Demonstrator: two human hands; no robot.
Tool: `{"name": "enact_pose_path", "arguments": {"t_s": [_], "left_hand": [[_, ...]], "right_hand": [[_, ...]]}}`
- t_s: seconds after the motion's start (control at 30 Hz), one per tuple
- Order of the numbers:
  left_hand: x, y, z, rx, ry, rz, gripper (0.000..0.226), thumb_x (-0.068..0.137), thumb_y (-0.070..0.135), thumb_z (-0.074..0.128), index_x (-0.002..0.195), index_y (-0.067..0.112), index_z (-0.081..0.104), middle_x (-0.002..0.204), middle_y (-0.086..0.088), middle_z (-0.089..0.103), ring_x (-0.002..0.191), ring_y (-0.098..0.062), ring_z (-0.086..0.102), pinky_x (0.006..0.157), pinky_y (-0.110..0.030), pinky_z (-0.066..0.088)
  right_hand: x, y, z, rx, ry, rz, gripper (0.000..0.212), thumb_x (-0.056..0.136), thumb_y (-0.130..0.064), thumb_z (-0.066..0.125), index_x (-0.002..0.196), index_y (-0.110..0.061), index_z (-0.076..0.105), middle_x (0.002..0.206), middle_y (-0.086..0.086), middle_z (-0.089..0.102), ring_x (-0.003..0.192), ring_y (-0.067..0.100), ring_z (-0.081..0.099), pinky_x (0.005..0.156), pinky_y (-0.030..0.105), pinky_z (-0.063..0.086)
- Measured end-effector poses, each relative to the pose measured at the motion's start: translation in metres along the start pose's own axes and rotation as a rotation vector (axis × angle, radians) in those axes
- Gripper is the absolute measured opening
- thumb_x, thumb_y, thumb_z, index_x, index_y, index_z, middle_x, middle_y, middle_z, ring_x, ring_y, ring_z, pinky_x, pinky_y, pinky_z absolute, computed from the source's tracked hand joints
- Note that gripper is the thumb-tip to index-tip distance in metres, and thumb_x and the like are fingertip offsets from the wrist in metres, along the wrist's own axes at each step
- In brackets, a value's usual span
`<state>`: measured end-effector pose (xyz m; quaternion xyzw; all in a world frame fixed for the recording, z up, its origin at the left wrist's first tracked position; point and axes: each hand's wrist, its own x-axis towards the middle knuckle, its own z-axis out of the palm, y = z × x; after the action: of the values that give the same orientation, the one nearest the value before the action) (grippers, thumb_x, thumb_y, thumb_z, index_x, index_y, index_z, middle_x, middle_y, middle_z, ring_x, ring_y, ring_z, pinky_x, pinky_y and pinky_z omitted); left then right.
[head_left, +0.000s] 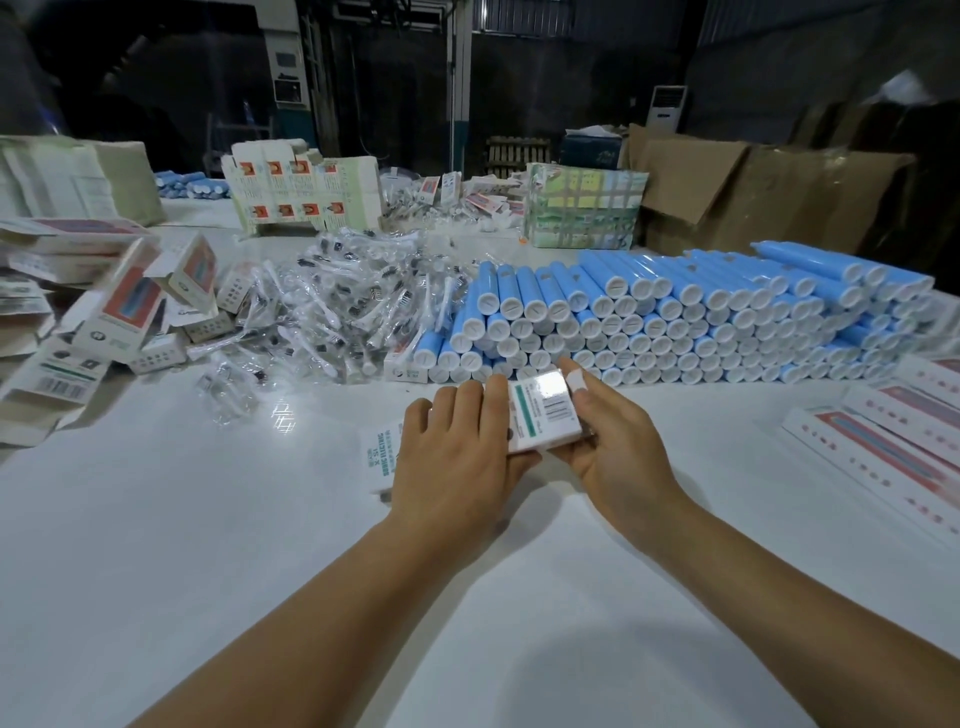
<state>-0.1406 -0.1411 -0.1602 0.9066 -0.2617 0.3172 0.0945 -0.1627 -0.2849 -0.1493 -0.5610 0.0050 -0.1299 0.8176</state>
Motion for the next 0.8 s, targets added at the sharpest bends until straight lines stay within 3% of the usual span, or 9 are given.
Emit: {"name": "enact_pose_path", "arguments": {"t_s": [0.2,0.33,0.4,0.5,0.53,0.63,0.8], "left_hand": [[-0.001,0.004,-0.001,0.064,-0.008,0.053,0.066,0.086,0.05,0.052,0.127,-0.002,0.055,0.106,-0.015,0.062,0.088,-0.031,0.058,0.073,-0.043,0.048],[-0.002,0.007,-0.001,0.085,0.032,0.089,0.065,0.086,0.049,0.052,0.125,-0.003,0.057,0.103,-0.015,0.063,0.084,-0.031,0.059,0.07,-0.042,0.048],[-0.002,0.007,-0.002,0.064,0.045,0.083,0.064,0.087,0.049,0.049,0.125,-0.002,0.057,0.104,-0.015,0.063,0.085,-0.032,0.059,0.07,-0.042,0.048],[0.0,0.007,-0.004,0.004,0.045,0.038,0.067,0.09,0.052,0.037,0.125,-0.002,0.056,0.105,-0.014,0.063,0.086,-0.032,0.06,0.072,-0.042,0.049],[0.001,0.006,-0.005,-0.02,0.045,0.01,0.069,0.09,0.053,0.034,0.126,-0.002,0.056,0.106,-0.014,0.063,0.088,-0.032,0.06,0.073,-0.042,0.049],[0.004,0.004,-0.007,-0.068,0.057,-0.053,0.072,0.089,0.056,0.031,0.125,-0.001,0.056,0.106,-0.014,0.062,0.09,-0.033,0.06,0.073,-0.041,0.046],[0.003,0.002,-0.003,-0.048,0.084,-0.042,0.07,0.088,0.055,0.033,0.122,-0.002,0.058,0.102,-0.014,0.062,0.085,-0.033,0.06,0.069,-0.042,0.047]], "right_hand": [[-0.004,0.006,0.003,-0.177,0.14,-0.109,0.041,0.099,-0.009,0.035,0.103,-0.039,0.064,0.105,-0.002,0.07,0.09,0.01,0.069,0.066,0.024,0.054],[-0.011,0.008,0.004,-0.249,0.133,-0.209,0.033,0.083,-0.028,0.041,0.103,-0.045,0.061,0.1,-0.007,0.071,0.086,0.006,0.068,0.065,0.019,0.052],[-0.013,0.008,0.005,-0.285,0.099,-0.233,0.038,0.081,-0.033,0.038,0.113,-0.044,0.054,0.112,-0.004,0.068,0.095,0.006,0.066,0.073,0.021,0.053],[-0.014,0.006,0.006,-0.369,0.074,-0.252,0.052,0.086,-0.031,0.043,0.138,-0.031,0.042,0.135,0.0,0.055,0.118,0.011,0.056,0.1,0.033,0.047],[-0.014,0.006,0.007,-0.383,0.071,-0.268,0.051,0.09,-0.027,0.046,0.141,-0.027,0.04,0.136,-0.003,0.054,0.121,0.009,0.054,0.102,0.032,0.045],[-0.016,0.007,0.008,-0.478,0.073,-0.369,0.038,0.093,-0.024,0.046,0.128,-0.039,0.045,0.124,-0.015,0.058,0.114,-0.004,0.055,0.091,0.014,0.046],[-0.021,0.018,0.012,-0.71,0.1,-0.491,0.048,0.091,-0.027,0.04,0.139,-0.025,0.036,0.142,-0.003,0.046,0.133,0.012,0.042,0.109,0.036,0.038]]}}
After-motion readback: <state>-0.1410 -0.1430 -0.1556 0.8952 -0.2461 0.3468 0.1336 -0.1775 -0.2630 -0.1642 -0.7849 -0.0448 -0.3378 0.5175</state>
